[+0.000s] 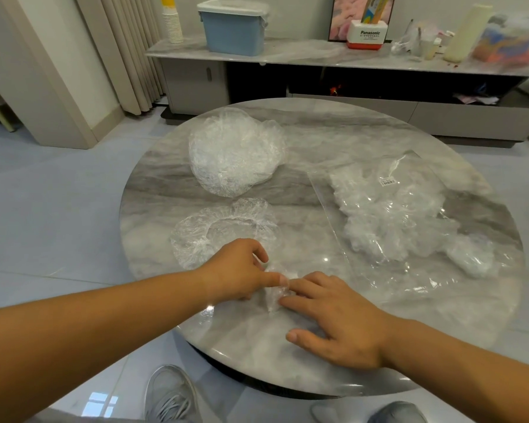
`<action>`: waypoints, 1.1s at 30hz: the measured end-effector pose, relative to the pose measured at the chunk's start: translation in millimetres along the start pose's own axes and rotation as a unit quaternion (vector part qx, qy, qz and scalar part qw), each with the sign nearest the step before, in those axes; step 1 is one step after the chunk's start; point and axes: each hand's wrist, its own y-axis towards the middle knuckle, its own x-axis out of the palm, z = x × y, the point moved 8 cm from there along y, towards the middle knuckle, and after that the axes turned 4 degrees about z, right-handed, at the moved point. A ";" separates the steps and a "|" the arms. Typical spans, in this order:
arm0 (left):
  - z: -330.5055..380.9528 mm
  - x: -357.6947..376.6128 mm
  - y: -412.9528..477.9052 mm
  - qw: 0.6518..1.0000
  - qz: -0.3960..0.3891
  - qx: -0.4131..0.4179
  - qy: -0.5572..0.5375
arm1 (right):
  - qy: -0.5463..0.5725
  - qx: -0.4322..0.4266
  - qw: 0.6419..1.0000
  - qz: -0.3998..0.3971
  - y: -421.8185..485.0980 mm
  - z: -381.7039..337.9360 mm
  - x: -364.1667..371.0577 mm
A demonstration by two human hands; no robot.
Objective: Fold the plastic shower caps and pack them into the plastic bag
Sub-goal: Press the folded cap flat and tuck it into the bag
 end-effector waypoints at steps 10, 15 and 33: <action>10.7 13.5 4.6 0.985 -0.069 -0.052 -0.153 | 0.407 0.227 0.860 0.205 -19.8 40.6 -43.3; 47.1 23.2 -1.9 0.936 -0.067 -0.025 -0.346 | 0.629 0.257 0.716 0.160 -29.7 41.3 -52.4; 118.1 149.4 -19.4 0.819 -0.133 0.345 0.439 | 0.408 0.367 0.820 0.165 -142.3 162.7 -70.1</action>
